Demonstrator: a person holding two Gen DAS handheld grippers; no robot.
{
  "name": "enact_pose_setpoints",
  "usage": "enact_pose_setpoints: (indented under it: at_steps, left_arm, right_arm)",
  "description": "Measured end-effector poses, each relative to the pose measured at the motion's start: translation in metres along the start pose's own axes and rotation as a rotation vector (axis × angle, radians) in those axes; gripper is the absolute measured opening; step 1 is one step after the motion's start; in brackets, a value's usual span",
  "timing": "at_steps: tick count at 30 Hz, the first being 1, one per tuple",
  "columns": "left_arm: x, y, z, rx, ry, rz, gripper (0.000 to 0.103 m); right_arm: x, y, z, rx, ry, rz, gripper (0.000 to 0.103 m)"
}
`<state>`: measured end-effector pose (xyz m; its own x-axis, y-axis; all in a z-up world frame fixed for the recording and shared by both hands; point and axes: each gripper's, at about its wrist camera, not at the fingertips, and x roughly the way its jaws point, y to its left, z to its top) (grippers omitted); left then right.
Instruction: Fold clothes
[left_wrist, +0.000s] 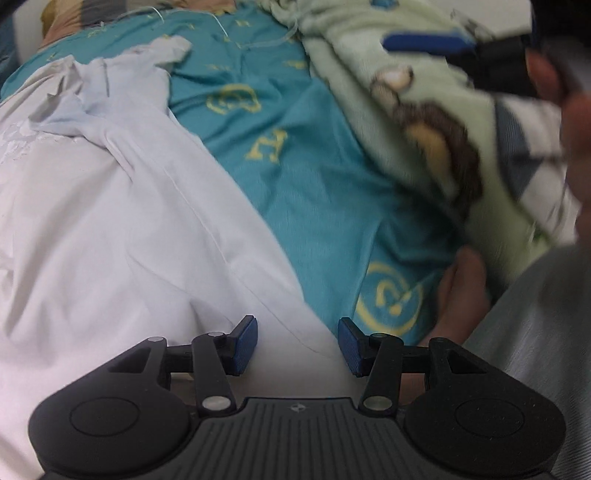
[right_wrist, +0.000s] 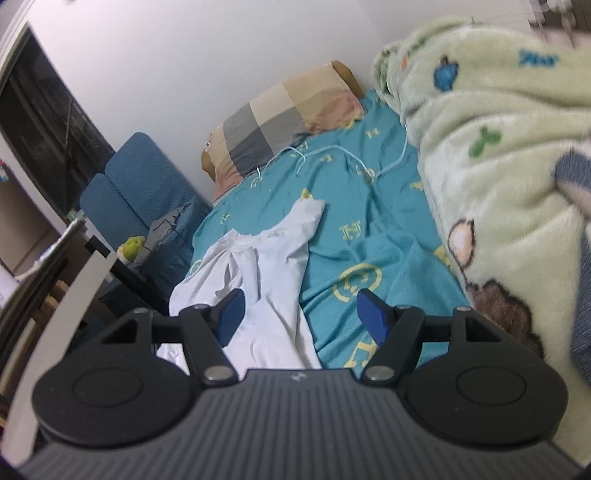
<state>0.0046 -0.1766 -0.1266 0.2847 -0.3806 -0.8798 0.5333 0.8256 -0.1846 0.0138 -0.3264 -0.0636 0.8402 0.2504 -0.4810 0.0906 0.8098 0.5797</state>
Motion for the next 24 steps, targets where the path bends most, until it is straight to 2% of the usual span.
enact_pose_setpoints:
  at_steps: [1, 4, 8, 11, 13, 16, 20, 22, 24]
  left_arm:
    - [0.001, -0.002, -0.003, 0.018, 0.002, 0.008, 0.048]
    - [-0.005, -0.003, -0.007, 0.035, -0.002, 0.028, 0.005]
    - [-0.039, 0.012, -0.004, -0.018, -0.076, -0.027, 0.004]
    - [-0.082, 0.042, -0.003, -0.179, -0.13, -0.132, 0.004]
    - [-0.109, 0.07, -0.008, -0.295, -0.158, -0.175, 0.004]
    - [-0.133, 0.114, -0.022, -0.44, -0.166, -0.154, 0.004]
    - [-0.124, 0.157, -0.04, -0.577, -0.087, -0.029, 0.004]
    - [-0.112, 0.172, -0.049, -0.634, -0.05, -0.022, 0.005]
    - [-0.108, 0.177, -0.049, -0.648, -0.042, -0.033, 0.005]
  right_arm:
    - [0.002, -0.003, 0.0, 0.018, 0.002, 0.001, 0.07]
    - [0.007, -0.009, 0.001, 0.047, 0.013, -0.006, 0.07]
    - [0.008, -0.01, -0.001, 0.058, 0.016, 0.002, 0.07]
    - [0.008, -0.009, -0.001, 0.059, 0.019, -0.004, 0.07]
    - [0.011, -0.006, -0.001, 0.044, 0.031, -0.008, 0.07]
    - [0.018, 0.004, -0.005, -0.011, 0.063, -0.024, 0.07]
    - [0.034, 0.025, -0.017, -0.13, 0.141, -0.027, 0.07]
    - [0.043, 0.033, -0.023, -0.172, 0.198, -0.002, 0.069]
    - [0.051, 0.039, -0.029, -0.195, 0.24, 0.0, 0.069]
